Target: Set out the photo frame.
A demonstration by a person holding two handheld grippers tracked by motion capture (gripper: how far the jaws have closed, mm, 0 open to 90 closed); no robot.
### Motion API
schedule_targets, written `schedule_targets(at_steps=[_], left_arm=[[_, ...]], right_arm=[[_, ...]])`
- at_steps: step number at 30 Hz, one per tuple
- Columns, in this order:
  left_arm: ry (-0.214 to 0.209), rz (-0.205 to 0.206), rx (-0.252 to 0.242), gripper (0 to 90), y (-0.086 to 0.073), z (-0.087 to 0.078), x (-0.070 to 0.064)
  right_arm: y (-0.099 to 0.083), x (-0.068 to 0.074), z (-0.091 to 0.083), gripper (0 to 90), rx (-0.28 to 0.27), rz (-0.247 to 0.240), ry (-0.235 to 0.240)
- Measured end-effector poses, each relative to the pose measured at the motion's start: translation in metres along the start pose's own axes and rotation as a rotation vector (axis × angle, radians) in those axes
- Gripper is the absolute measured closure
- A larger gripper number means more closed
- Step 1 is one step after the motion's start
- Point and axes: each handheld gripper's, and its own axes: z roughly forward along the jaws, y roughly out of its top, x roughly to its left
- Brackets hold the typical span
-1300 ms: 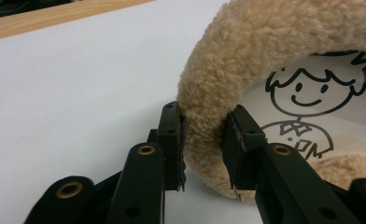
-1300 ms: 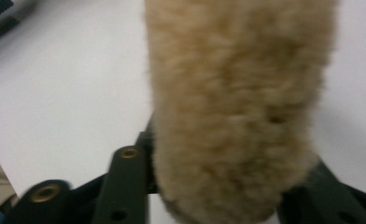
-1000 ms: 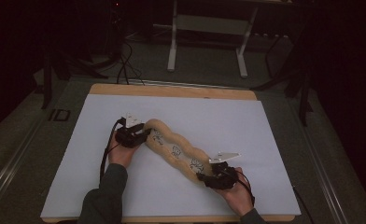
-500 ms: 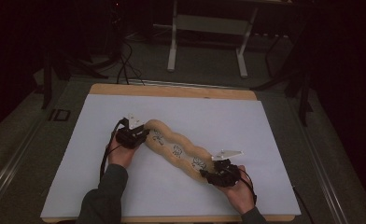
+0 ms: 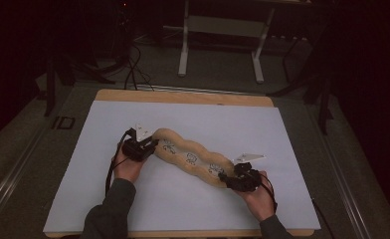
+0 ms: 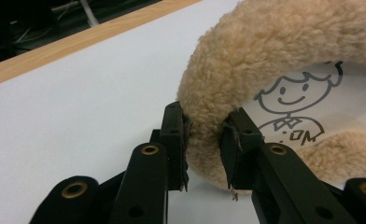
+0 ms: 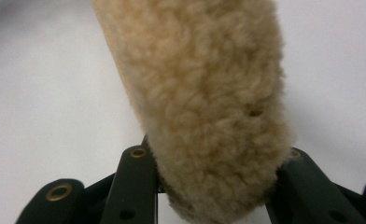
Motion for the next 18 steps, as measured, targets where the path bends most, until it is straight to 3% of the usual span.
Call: schedule_targets(at_steps=[18], left_arm=[[0.03,-0.029,-0.021,73.1,-0.016,-0.019,0.001]], right_arm=[[0.013,-0.008,0.003,61.6,-0.003,-0.034,-0.013]])
